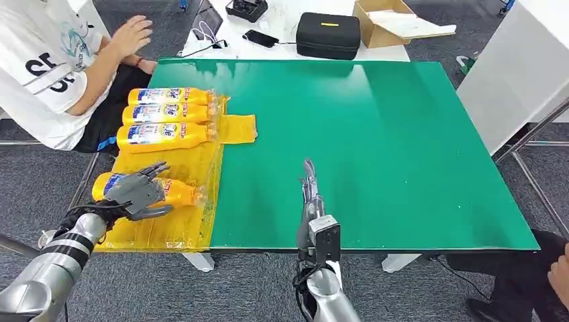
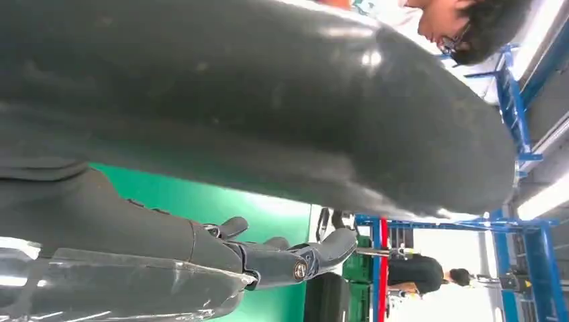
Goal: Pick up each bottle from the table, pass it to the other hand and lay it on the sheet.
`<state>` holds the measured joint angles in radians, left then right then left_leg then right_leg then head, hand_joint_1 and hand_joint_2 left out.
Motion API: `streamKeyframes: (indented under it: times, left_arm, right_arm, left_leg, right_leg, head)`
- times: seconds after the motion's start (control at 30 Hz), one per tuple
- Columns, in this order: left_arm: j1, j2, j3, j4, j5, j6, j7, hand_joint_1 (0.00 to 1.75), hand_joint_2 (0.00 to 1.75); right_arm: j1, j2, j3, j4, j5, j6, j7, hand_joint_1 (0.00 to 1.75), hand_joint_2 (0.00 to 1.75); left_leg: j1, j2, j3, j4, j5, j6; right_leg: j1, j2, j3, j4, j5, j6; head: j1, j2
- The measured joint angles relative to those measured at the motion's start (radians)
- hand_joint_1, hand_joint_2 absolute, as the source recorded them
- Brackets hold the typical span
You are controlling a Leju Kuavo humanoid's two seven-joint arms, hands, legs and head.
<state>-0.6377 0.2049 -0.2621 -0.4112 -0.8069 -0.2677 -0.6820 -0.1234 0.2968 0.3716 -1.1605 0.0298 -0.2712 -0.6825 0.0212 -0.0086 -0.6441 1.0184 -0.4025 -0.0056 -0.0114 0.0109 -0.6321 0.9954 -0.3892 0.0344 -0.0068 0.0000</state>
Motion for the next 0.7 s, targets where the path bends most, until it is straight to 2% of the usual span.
streamKeyframes:
  times: [0.27,0.3,0.37,0.43,0.57,0.63,0.67,0.7]
  left_arm:
    - [0.001,0.014,0.000,-0.014,0.049,-0.056,-0.023,0.00,0.00]
    - [0.004,0.015,0.000,-0.018,0.073,-0.055,-0.023,0.00,1.75]
    - [0.040,0.013,0.003,-0.070,0.198,-0.029,-0.022,0.00,1.75]
    - [0.104,-0.019,0.021,-0.152,0.379,0.085,-0.021,0.00,1.75]
    - [0.225,-0.149,0.138,-0.457,0.619,0.533,-0.021,0.00,1.75]
    - [0.264,-0.189,0.174,-0.642,0.677,0.737,-0.022,0.00,1.75]
    - [0.270,-0.212,0.189,-0.736,0.713,0.817,-0.022,0.00,1.75]
    - [0.271,-0.234,0.208,-0.808,0.743,0.832,-0.022,0.00,1.75]
  right_arm:
    - [-0.002,0.002,-0.009,0.016,-0.006,-0.001,0.000,0.00,0.00]
    - [-0.002,0.002,-0.010,0.017,-0.006,-0.001,0.000,0.00,0.00]
    - [-0.002,0.003,-0.012,0.019,-0.006,-0.004,-0.002,0.00,0.00]
    - [-0.001,0.005,-0.013,0.018,0.006,-0.022,-0.002,0.00,0.00]
    - [0.006,0.013,-0.007,0.017,0.067,-0.075,0.013,0.00,0.00]
    - [0.012,0.015,0.007,0.016,0.097,-0.095,0.018,0.00,0.00]
    - [0.016,0.013,0.012,0.016,0.114,-0.105,0.019,0.00,0.00]
    - [0.020,0.012,0.016,0.016,0.128,-0.115,0.019,0.00,0.00]
  left_leg:
    - [0.000,0.000,0.000,0.000,0.000,0.000]
    - [0.000,0.000,0.000,0.000,0.000,0.000]
    - [0.000,0.001,0.001,0.000,0.000,0.000]
    - [0.000,0.002,0.000,0.000,0.000,0.000]
    - [-0.001,-0.001,-0.005,0.001,0.000,0.000]
    - [-0.001,0.004,-0.006,0.001,0.000,0.000]
    - [-0.001,0.004,-0.006,0.001,0.000,0.000]
    - [-0.001,0.003,-0.006,0.001,0.000,0.000]
  right_leg:
    - [0.000,0.000,0.001,0.000,0.000,0.000]
    - [0.000,0.000,0.001,0.000,0.000,0.000]
    - [0.000,0.000,0.000,0.000,0.000,0.000]
    - [0.000,0.001,-0.002,0.000,0.000,0.000]
    - [-0.001,-0.001,-0.005,0.000,0.000,0.000]
    - [-0.001,0.002,-0.008,0.000,0.001,0.001]
    - [-0.001,0.002,-0.008,0.000,0.001,0.001]
    - [-0.001,0.002,-0.008,0.000,0.001,0.001]
  head:
    - [0.000,0.000]
    - [0.000,0.000]
    - [0.000,0.000]
    - [0.000,0.000]
    - [0.002,0.000]
    - [0.000,0.000]
    - [0.000,0.000]
    - [0.000,0.000]
